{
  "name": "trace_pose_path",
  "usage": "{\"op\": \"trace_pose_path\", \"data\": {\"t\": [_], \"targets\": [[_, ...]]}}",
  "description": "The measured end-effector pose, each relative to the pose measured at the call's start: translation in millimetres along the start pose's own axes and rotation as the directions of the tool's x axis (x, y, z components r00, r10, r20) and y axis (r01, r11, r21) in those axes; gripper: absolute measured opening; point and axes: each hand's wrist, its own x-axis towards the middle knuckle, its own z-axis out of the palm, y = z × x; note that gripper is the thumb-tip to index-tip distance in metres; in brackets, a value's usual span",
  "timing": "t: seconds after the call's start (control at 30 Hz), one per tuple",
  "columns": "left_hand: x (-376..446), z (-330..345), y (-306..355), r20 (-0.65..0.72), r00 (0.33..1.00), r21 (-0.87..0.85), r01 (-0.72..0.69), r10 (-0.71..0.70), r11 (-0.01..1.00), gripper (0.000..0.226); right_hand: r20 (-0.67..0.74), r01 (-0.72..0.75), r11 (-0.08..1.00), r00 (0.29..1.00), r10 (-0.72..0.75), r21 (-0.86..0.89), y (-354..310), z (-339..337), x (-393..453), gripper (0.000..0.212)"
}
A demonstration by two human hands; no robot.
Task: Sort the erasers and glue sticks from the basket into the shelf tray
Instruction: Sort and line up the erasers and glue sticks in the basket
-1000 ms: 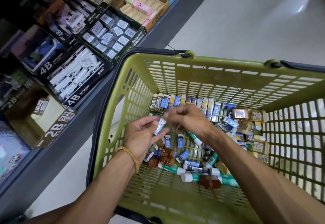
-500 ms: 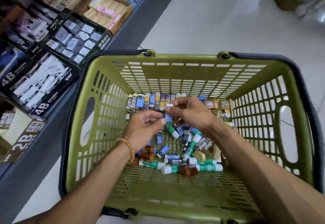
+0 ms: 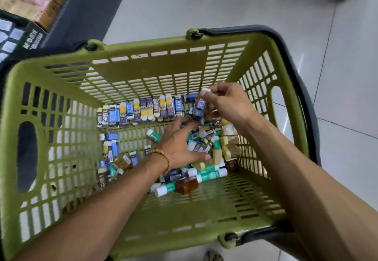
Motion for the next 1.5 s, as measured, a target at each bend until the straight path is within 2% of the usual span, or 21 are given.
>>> {"op": "trace_pose_path", "data": {"t": [0.1, 0.27, 0.33, 0.43, 0.57, 0.67, 0.77, 0.9, 1.07, 1.17, 1.2, 1.33, 1.5], "targets": [[3.0, 11.8, 5.7, 0.010, 0.999, 0.083, 0.032, -0.033, 0.996, 0.101, -0.028, 0.004, 0.999, 1.000, -0.003, 0.035, -1.0, -3.1, 3.0, 0.020], [-13.4, 10.9, -5.0, 0.209, 0.971, 0.063, 0.108, -0.119, 0.992, 0.102, -0.054, 0.009, 0.999, 0.998, -0.007, 0.048, 0.1, -7.9, 5.4, 0.026], [-16.0, 7.4, -5.2, 0.192, 0.972, 0.031, 0.130, -0.134, 0.991, 0.099, -0.061, 0.021, 0.998, 0.998, -0.018, 0.057, -2.5, -8.0, 6.6, 0.026], [-7.9, 8.6, 4.8, 0.085, 0.987, 0.012, 0.136, -0.137, 0.991, 0.094, -0.054, 0.038, 0.997, 0.998, -0.035, 0.062, -4.0, -8.7, 6.8, 0.022], [-0.3, 15.3, 14.2, 0.014, 0.989, -0.028, 0.149, -0.149, 0.988, 0.102, -0.051, 0.059, 0.996, 0.997, -0.055, 0.072, -5.7, -8.2, 4.6, 0.016], [4.2, 15.8, 18.9, 0.040, 0.988, 0.104, 0.143, -0.147, 0.984, 0.107, -0.061, 0.061, 0.995, 0.997, -0.056, 0.079, -6.0, -9.2, 5.6, 0.014], [11.1, 11.7, 20.2, 0.143, 0.967, 0.085, 0.198, -0.209, 0.976, 0.111, -0.058, 0.053, 0.996, 0.997, -0.049, 0.075, -4.7, -9.3, 5.8, 0.012], [16.3, 2.4, 22.1, 0.257, 0.939, 0.138, 0.198, -0.228, 0.971, 0.095, -0.057, 0.049, 0.997, 0.997, -0.045, 0.057, -3.2, -7.7, 7.7, 0.013], [26.7, -9.6, 25.7, 0.398, 0.895, 0.092, 0.180, -0.202, 0.979, 0.079, -0.066, 0.053, 0.998, 0.997, -0.050, 0.039, -0.7, -6.8, 10.4, 0.021], [33.5, -10.2, 25.0, 0.439, 0.871, 0.109, 0.190, -0.219, 0.976, 0.051, -0.070, 0.052, 0.998, 0.996, -0.049, 0.036, 0.9, -5.4, 11.5, 0.025], [34.2, -11.9, 26.6, 0.450, 0.864, 0.111, 0.198, -0.227, 0.974, 0.049, -0.070, 0.054, 0.998, 0.996, -0.051, 0.034, 1.3, -5.4, 11.8, 0.025], [37.1, -17.3, 19.3, 0.479, 0.847, 0.101, 0.207, -0.230, 0.973, 0.088, -0.071, 0.054, 0.998, 0.996, -0.052, 0.035, 1.6, -5.4, 12.8, 0.026], [26.6, -6.5, 14.3, 0.485, 0.857, 0.125, 0.128, -0.173, 0.984, 0.096, -0.066, 0.053, 0.998, 0.997, -0.051, 0.035, 2.0, -4.2, 13.6, 0.026]]}}
